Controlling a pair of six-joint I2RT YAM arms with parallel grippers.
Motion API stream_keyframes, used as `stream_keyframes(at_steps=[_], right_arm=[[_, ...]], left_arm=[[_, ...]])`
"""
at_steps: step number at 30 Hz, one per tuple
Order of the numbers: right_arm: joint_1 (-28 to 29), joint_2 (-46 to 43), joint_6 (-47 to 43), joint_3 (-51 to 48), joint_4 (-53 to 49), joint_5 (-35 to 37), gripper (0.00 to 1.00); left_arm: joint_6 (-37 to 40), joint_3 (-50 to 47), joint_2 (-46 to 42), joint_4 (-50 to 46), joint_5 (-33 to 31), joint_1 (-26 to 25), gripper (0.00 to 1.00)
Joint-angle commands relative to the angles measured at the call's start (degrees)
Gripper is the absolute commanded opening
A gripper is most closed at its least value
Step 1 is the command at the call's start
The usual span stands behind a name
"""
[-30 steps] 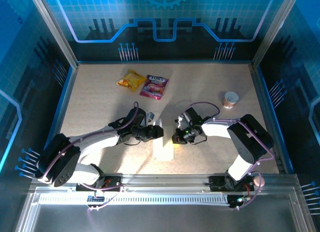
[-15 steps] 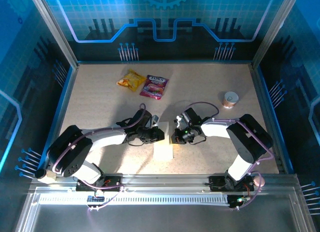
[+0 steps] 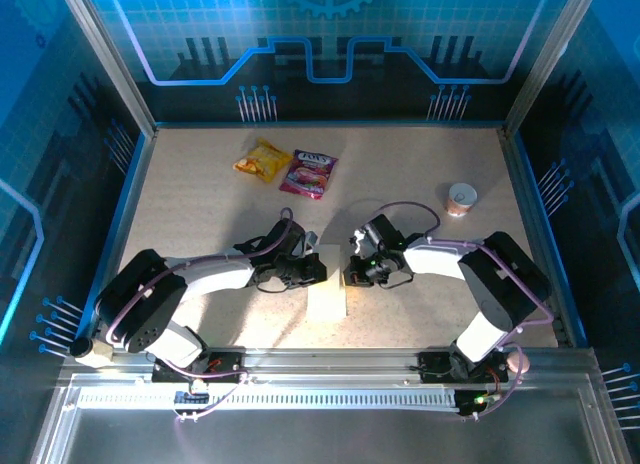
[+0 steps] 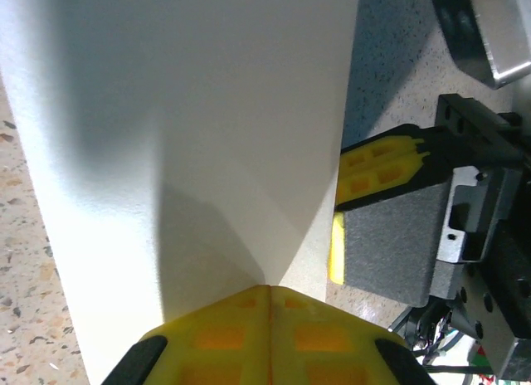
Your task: Fold a paper plane with a square sheet of paper (fold left side to right side)
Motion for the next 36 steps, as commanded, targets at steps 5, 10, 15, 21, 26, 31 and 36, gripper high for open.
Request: stream_keyframes(at_steps=[5, 10, 15, 21, 26, 31, 36], right_arm=[[-2.80, -8.27, -0.81, -2.04, -4.77, 0.33, 0.01], [-4.33, -11.44, 1.50, -6.47, 4.34, -7.27, 0.23], [-4.24, -10.44, 5.00, -9.64, 14.04, -12.03, 0.36], [-3.81, -7.31, 6.62, -9.96, 18.77, -13.94, 0.36], [-2.95, -4.16, 7.04, -8.93, 20.76, -14.19, 0.36], [-2.14, -1.03, 9.14, -8.83, 24.59, -15.48, 0.36], [-1.18, 0.93, 10.34, -8.31, 28.18, -16.01, 0.36]], left_arm=[[1.07, 1.10, -0.45, -1.32, -1.45, -0.61, 0.09], [0.97, 0.99, -0.75, -1.09, -1.49, -0.59, 0.09], [0.86, 0.81, -1.01, -0.87, -1.37, -0.60, 0.10], [0.89, 0.80, -0.68, -0.97, -1.30, -0.67, 0.09], [0.62, 0.81, -0.65, -0.71, -1.37, -0.77, 0.10], [0.79, 1.25, -0.67, -1.24, -1.61, -0.94, 0.10], [0.87, 1.47, -0.25, -1.50, -1.55, -0.98, 0.10]])
